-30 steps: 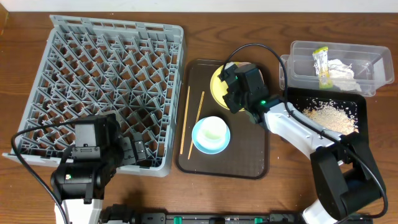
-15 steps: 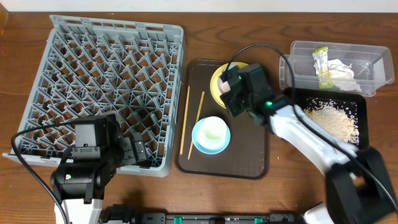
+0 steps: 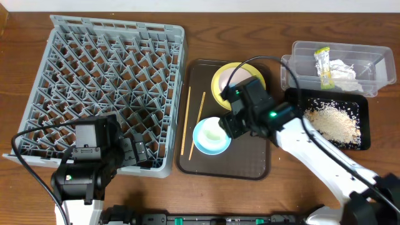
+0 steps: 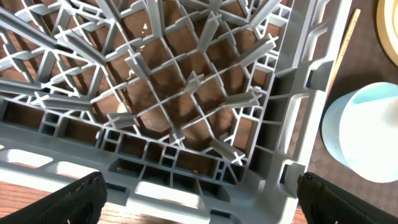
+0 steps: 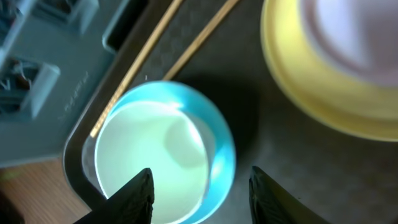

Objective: Sort waste into correct bins and load items into the dishwasher
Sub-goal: 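Grasp the white cup from the blue bowl with the right gripper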

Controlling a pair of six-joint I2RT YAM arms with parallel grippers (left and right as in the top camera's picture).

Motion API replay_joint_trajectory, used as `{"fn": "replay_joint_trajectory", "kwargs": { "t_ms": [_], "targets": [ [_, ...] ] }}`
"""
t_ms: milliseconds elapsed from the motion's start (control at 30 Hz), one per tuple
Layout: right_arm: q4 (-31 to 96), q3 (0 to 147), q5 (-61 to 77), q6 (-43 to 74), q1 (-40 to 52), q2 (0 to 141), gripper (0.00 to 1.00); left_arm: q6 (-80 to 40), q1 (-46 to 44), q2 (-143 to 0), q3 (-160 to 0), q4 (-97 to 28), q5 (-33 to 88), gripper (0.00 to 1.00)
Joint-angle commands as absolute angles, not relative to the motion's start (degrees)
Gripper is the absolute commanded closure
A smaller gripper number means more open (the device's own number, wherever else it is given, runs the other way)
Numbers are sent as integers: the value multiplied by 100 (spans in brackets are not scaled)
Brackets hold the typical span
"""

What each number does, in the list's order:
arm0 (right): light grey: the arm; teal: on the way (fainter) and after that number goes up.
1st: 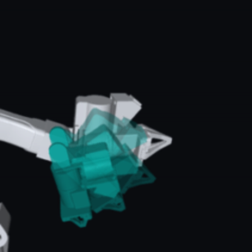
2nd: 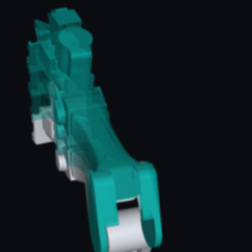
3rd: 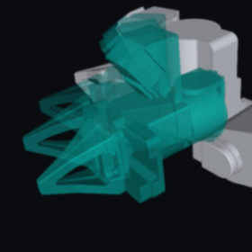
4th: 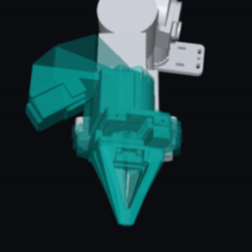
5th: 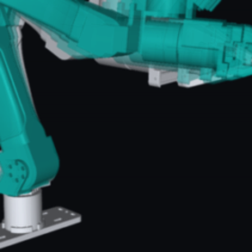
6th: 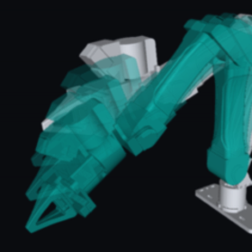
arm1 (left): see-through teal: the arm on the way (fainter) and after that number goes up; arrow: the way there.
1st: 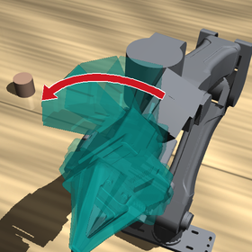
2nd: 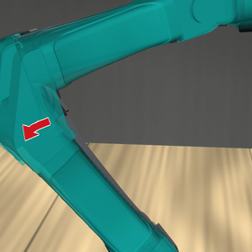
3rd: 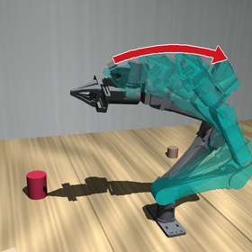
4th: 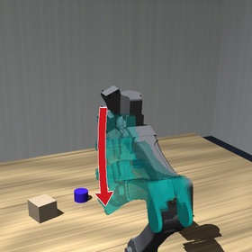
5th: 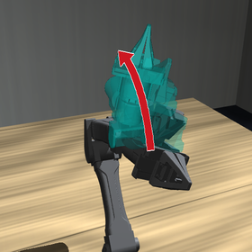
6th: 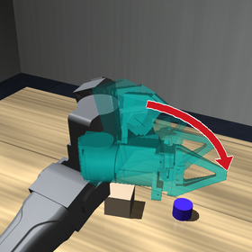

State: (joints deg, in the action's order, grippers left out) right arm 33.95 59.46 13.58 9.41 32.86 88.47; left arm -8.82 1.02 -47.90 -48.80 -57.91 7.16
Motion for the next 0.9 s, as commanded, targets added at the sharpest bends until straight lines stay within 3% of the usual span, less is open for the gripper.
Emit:
{"fn": "replay_joint_trajectory", "kwargs": {
  "t_ms": [0,67,367,633,767,867],
  "targets": [
    [3413,5892,1420,1310,3415,9179,62,-888,121,-4786,-4984,-5804,733,1],
    [3411,5892,1417,1446,3426,9325,64,-888,121,-4786,-4984,-5804,733,1],
    [3387,5931,1387,1732,3391,9391,99,-891,121,-4786,-4984,-5804,733,1],
    [3413,6034,1376,1715,2954,8359,99,-893,121,-4786,-4984,-5649,1448,2],
    [3448,6031,1540,1868,2543,7907,99,-1007,121,-4858,-4984,-5162,2740,1],
    [3308,6031,3028,1431,2259,7782,99,-1177,121,-5089,-4984,-4584,4230,2]
  ]
}}
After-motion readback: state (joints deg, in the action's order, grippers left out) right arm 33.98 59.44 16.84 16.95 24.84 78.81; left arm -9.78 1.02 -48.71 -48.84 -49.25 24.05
